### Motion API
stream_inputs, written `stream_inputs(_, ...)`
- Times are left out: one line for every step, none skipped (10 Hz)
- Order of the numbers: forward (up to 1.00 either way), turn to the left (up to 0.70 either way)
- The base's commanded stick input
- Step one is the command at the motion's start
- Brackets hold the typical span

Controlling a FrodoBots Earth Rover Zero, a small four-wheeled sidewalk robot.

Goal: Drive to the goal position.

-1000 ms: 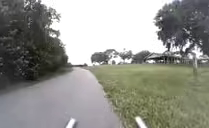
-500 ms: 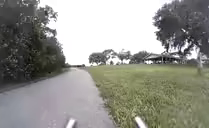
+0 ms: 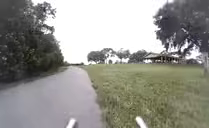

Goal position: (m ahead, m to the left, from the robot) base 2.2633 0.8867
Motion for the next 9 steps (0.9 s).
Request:
stream_inputs(0.45,0.00)
stream_inputs(0.45,0.00)
stream_inputs(0.45,0.00)
stream_inputs(0.45,0.00)
stream_inputs(0.45,0.00)
stream_inputs(0.45,0.00)
stream_inputs(0.45,0.00)
stream_inputs(0.45,0.00)
stream_inputs(0.45,0.00)
